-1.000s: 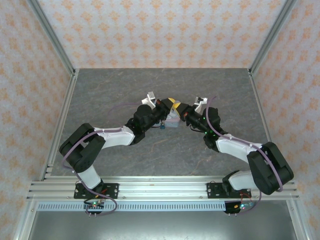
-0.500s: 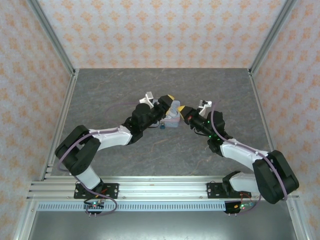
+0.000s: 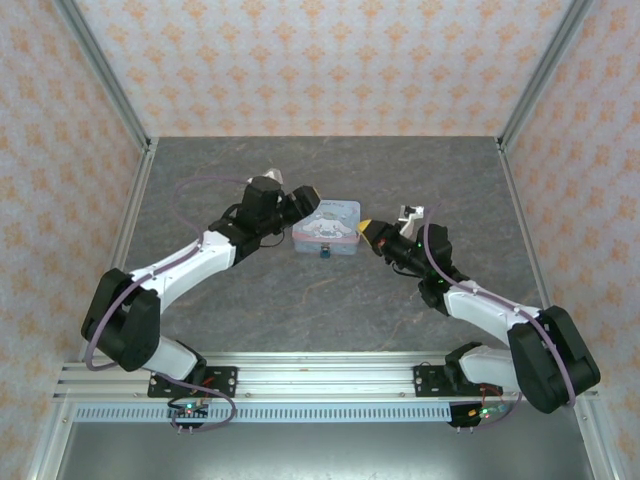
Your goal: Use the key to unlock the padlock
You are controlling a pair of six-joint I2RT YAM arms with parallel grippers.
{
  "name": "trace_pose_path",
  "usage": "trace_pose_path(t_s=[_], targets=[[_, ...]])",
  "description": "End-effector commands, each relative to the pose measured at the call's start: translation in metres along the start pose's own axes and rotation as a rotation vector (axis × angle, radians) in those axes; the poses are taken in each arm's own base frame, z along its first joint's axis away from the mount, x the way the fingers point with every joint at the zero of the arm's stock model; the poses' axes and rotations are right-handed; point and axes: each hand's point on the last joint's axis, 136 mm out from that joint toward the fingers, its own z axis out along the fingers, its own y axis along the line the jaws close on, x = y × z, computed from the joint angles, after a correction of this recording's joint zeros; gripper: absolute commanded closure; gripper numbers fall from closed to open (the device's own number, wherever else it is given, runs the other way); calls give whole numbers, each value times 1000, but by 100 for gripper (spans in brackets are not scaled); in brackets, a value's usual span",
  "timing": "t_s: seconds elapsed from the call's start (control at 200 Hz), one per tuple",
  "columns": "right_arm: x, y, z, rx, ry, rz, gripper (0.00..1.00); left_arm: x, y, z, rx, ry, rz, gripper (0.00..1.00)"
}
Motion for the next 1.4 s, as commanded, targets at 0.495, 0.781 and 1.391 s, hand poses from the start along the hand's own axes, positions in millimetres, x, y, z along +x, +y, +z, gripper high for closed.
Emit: trace_pose_path(t_s=[0.495,0.781,1.391], targets=[[25,40,-14,-168,136,-129,100,44,-48,-18,306,121,-161,49],[23,40,-14,-166,125,-108,100,47,-88,-23,421,113,-205,60],[-38,-19,33,166,-31,-2,100,68,14,-24,-26,66,145,34]])
